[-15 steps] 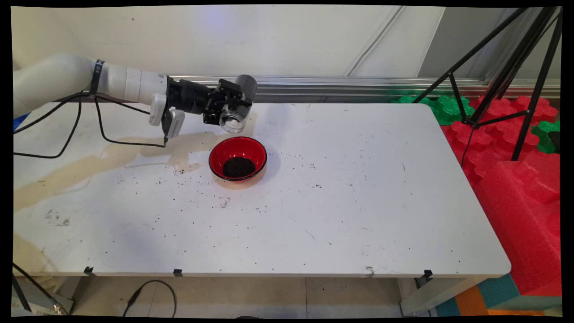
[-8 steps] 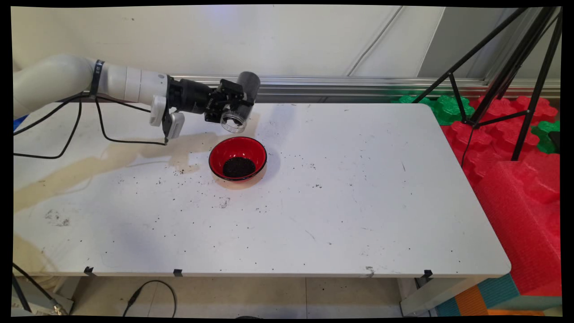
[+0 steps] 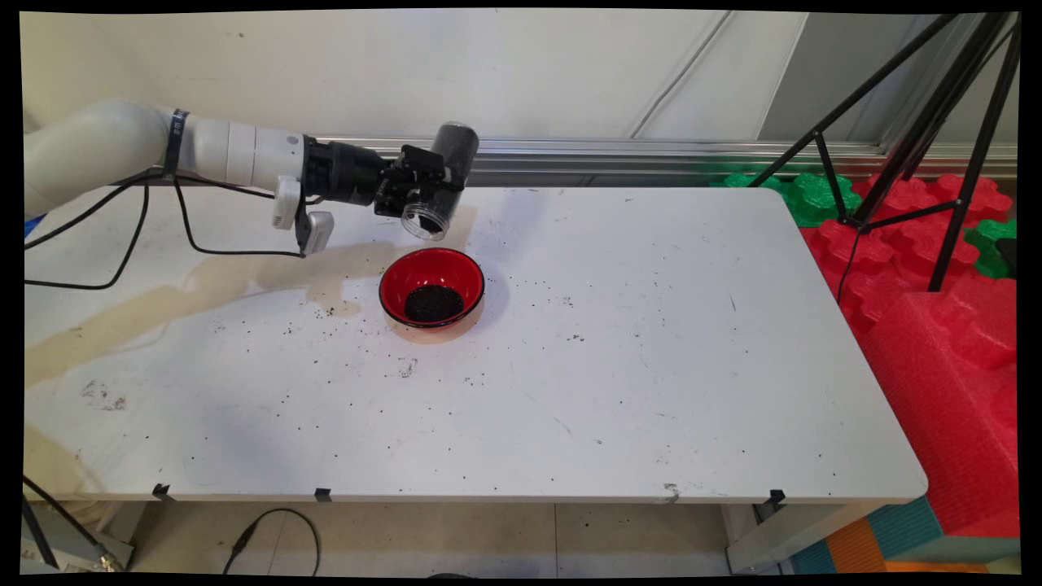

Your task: Pour the black seasoning powder in the red bowl

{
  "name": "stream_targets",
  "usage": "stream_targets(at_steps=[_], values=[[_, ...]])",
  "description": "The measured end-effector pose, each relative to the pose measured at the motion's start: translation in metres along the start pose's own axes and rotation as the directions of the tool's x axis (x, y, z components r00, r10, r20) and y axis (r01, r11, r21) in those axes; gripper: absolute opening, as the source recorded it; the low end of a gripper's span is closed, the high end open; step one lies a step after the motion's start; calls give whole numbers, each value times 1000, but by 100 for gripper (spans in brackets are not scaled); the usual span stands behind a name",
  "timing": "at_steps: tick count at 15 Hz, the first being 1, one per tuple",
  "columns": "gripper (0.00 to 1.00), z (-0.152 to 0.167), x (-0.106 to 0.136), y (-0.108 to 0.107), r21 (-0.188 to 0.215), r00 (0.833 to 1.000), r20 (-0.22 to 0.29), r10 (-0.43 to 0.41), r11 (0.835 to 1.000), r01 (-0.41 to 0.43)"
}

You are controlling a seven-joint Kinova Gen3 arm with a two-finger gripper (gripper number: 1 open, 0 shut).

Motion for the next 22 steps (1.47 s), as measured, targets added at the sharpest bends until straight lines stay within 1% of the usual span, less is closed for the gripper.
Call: stream_targets(at_steps=[14,22], values=[[0,-2,3,-4,22,995,17,98,995,-99],[0,-5,7,-6,29,991,23,128,991,-129]])
